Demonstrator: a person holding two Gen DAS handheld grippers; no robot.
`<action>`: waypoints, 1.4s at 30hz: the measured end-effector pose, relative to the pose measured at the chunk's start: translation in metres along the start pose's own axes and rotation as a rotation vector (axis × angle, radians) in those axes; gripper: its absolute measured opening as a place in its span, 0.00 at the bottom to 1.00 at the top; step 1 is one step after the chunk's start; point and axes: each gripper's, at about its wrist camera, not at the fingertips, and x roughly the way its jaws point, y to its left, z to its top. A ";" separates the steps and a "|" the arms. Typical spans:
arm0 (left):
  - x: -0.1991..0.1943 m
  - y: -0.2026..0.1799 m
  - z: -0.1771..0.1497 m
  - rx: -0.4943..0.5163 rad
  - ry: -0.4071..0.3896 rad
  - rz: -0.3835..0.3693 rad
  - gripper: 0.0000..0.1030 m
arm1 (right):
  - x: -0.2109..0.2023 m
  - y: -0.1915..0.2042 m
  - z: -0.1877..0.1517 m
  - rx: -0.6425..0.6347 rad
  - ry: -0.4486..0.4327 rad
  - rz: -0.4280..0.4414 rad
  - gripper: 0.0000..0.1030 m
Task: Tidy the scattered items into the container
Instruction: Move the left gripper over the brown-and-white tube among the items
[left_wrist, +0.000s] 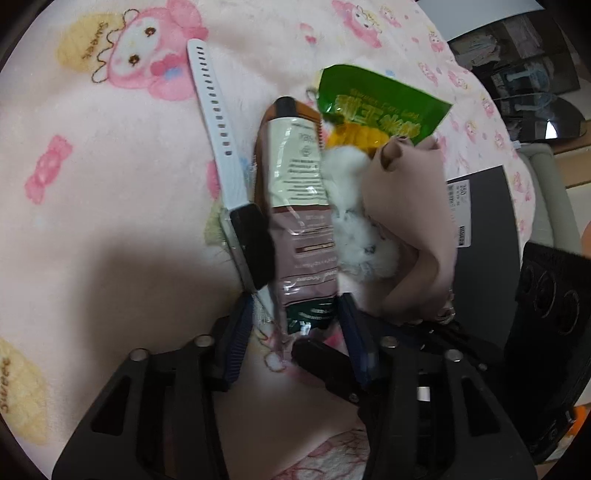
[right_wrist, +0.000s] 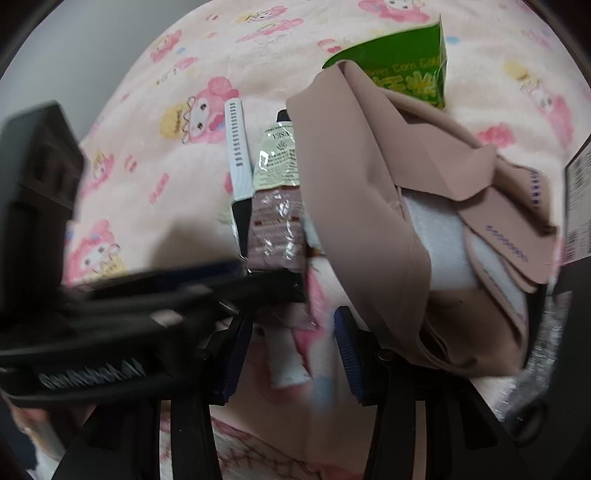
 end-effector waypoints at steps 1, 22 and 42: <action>-0.004 -0.003 0.000 0.001 -0.003 0.008 0.37 | -0.004 0.001 -0.002 -0.001 -0.012 -0.007 0.32; -0.057 -0.032 -0.039 -0.021 -0.074 0.062 0.15 | -0.088 0.000 -0.058 0.046 -0.123 0.068 0.12; -0.010 0.005 0.009 -0.063 -0.036 0.053 0.39 | -0.003 -0.010 -0.011 0.047 -0.020 0.052 0.35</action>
